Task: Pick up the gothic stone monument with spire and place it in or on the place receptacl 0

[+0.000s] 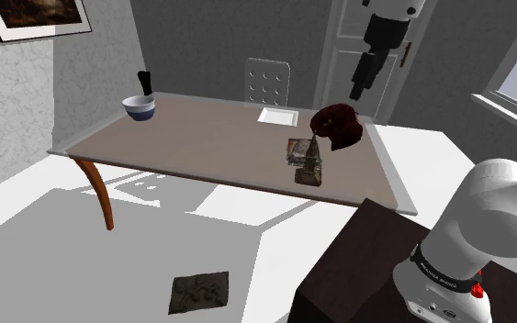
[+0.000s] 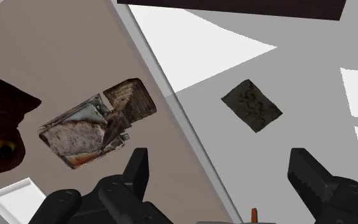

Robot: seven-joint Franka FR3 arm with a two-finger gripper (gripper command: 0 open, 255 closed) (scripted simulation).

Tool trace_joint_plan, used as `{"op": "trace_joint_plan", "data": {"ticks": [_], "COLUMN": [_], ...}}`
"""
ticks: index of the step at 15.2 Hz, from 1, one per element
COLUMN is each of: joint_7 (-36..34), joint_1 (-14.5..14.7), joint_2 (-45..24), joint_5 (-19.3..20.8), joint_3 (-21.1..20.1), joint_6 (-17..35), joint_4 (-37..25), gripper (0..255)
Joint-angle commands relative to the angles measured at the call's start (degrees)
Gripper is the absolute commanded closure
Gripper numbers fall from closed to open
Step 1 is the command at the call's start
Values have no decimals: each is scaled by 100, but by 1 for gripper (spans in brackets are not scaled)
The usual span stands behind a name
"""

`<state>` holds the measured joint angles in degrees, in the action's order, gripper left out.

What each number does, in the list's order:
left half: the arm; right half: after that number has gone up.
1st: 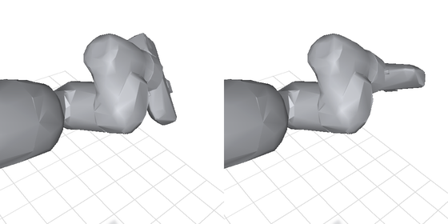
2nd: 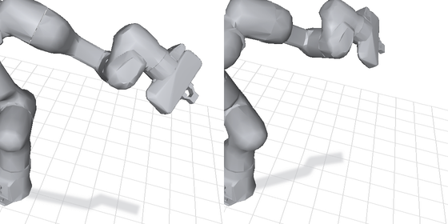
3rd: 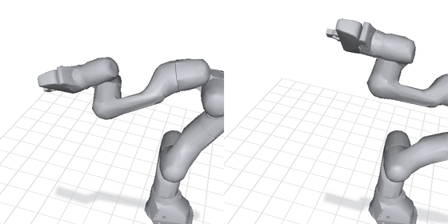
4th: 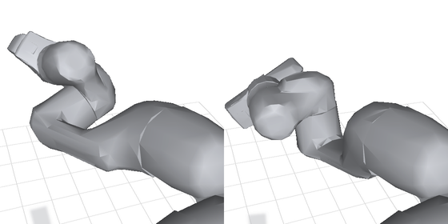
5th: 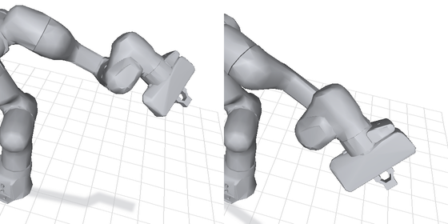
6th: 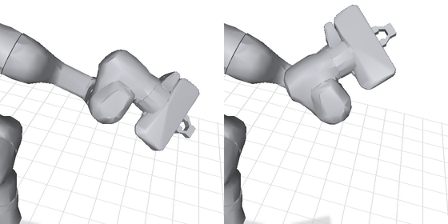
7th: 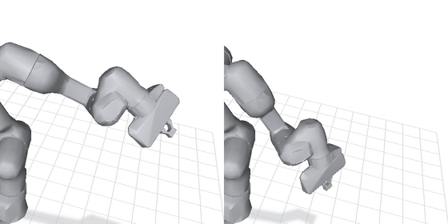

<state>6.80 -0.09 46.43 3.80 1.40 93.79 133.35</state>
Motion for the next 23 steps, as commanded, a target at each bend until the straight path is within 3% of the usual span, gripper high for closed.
{"op": "trace_joint_plan", "data": {"ticks": [1, 8, 15, 19, 23], "joint_7": [0, 1050, 2161, 2880, 3746], "joint_1": [0, -15, 47, 194, 464], "joint_2": [0, -288, -1140, -1866, -2746], "joint_5": [0, 320, 500, 419, 63], "joint_3": [0, 825, 1722, 2271, 2848], "joint_6": [0, 1228, 2541, 3290, 3986], "joint_4": [0, 835, 1214, 1213, 1053], "gripper": [0, 0, 0, 0, 0]}}
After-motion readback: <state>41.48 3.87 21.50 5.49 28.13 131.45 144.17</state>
